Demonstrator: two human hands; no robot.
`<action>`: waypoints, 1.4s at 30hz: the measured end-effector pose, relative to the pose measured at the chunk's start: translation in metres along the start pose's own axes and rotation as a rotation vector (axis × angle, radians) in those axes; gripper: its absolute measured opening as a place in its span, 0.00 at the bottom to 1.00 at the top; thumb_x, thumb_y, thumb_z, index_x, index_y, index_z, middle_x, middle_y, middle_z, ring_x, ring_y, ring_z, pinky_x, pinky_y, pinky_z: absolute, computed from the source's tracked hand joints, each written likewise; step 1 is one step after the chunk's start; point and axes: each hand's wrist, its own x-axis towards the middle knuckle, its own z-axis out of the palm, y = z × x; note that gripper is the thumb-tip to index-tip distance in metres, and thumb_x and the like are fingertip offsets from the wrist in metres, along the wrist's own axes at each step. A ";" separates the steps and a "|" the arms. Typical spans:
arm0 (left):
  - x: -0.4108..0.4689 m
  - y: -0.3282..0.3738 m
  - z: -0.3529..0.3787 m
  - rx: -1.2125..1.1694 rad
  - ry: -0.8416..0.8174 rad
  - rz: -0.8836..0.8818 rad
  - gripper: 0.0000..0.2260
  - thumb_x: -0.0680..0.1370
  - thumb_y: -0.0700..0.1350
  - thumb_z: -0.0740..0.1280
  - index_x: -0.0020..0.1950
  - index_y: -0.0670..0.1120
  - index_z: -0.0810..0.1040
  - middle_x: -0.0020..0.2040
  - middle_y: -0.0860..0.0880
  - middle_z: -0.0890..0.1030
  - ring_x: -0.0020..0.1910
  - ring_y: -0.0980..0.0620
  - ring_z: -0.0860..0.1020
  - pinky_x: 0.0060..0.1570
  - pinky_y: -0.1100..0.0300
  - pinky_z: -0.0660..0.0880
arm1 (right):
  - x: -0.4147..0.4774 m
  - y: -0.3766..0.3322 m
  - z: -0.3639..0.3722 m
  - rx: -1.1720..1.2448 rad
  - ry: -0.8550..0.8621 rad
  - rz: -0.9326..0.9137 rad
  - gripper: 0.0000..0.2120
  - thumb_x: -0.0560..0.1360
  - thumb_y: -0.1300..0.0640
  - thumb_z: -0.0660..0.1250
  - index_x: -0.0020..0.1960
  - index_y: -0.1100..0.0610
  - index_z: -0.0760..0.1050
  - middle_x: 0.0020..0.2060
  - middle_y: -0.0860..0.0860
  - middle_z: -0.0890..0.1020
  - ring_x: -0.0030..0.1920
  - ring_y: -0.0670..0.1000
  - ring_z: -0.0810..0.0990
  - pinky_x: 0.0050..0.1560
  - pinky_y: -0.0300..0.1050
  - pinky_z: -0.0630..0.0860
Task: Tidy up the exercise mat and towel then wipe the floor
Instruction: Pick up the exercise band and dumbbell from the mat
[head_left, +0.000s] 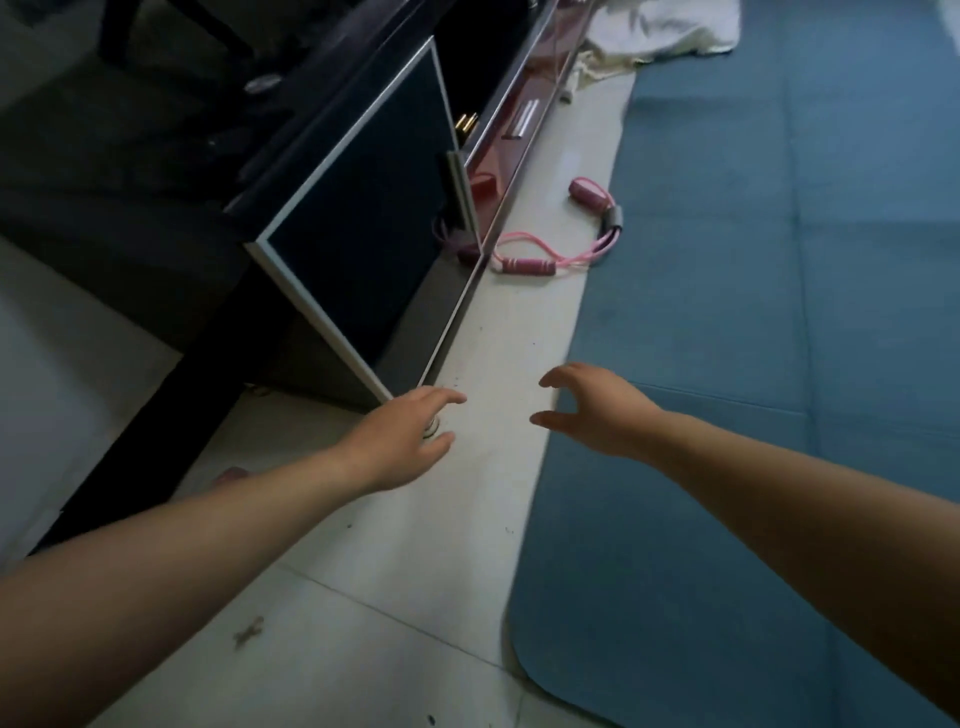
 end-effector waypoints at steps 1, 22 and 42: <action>0.011 0.008 -0.007 0.065 -0.034 0.004 0.20 0.78 0.49 0.63 0.69 0.52 0.66 0.68 0.53 0.69 0.63 0.52 0.71 0.61 0.60 0.68 | -0.002 0.011 -0.003 0.021 0.016 0.025 0.26 0.73 0.43 0.67 0.65 0.55 0.70 0.63 0.53 0.74 0.61 0.54 0.73 0.61 0.47 0.70; 0.166 0.088 0.009 0.249 -0.233 -0.030 0.22 0.78 0.53 0.62 0.70 0.51 0.65 0.68 0.47 0.71 0.64 0.46 0.71 0.61 0.53 0.70 | 0.008 0.097 -0.026 0.146 0.226 0.302 0.34 0.74 0.45 0.66 0.72 0.59 0.58 0.70 0.55 0.62 0.68 0.58 0.65 0.67 0.53 0.66; 0.260 0.027 0.070 -0.056 -0.200 -0.034 0.21 0.78 0.50 0.61 0.70 0.48 0.64 0.68 0.47 0.70 0.64 0.46 0.71 0.60 0.53 0.69 | 0.091 0.133 0.008 -0.050 0.162 0.538 0.36 0.73 0.41 0.65 0.73 0.56 0.57 0.74 0.54 0.56 0.73 0.57 0.55 0.70 0.57 0.59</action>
